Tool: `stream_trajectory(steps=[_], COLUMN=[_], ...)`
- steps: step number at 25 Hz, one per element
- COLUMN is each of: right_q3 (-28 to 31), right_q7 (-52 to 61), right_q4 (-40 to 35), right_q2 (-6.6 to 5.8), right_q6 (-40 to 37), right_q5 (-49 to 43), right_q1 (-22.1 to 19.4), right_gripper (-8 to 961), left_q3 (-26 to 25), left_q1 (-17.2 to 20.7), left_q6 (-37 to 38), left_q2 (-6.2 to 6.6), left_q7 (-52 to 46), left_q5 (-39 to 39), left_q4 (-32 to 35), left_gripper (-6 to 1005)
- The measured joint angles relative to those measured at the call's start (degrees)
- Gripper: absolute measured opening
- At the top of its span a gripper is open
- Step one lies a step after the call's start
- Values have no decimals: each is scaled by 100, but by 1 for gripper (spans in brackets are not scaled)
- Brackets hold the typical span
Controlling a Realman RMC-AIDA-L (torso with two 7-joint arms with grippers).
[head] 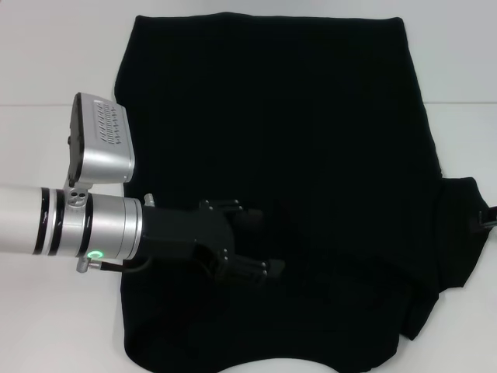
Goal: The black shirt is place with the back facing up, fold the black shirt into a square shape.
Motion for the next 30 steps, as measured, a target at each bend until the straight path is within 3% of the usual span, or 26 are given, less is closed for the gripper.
stream_trajectory(steps=[13, 18, 30], right_q3=[-8, -25, 45], right_q7=[1, 7, 74], right_q4=[305, 308, 278], right_q2=[6, 21, 7], right_q6=[328, 345, 389], right_q5=[-42, -50, -49], right_q1=[105, 109, 79], right_gripper=[583, 345, 21], left_q3=[-34, -42, -42], left_q1=[-3, -3, -2], left_q6=[-145, -190, -230], left_q2=[8, 17, 36], left_q7=[-11, -2, -2], left_q5=[0, 0, 1], left_q4=[4, 3, 0], left_gripper=[949, 946, 940])
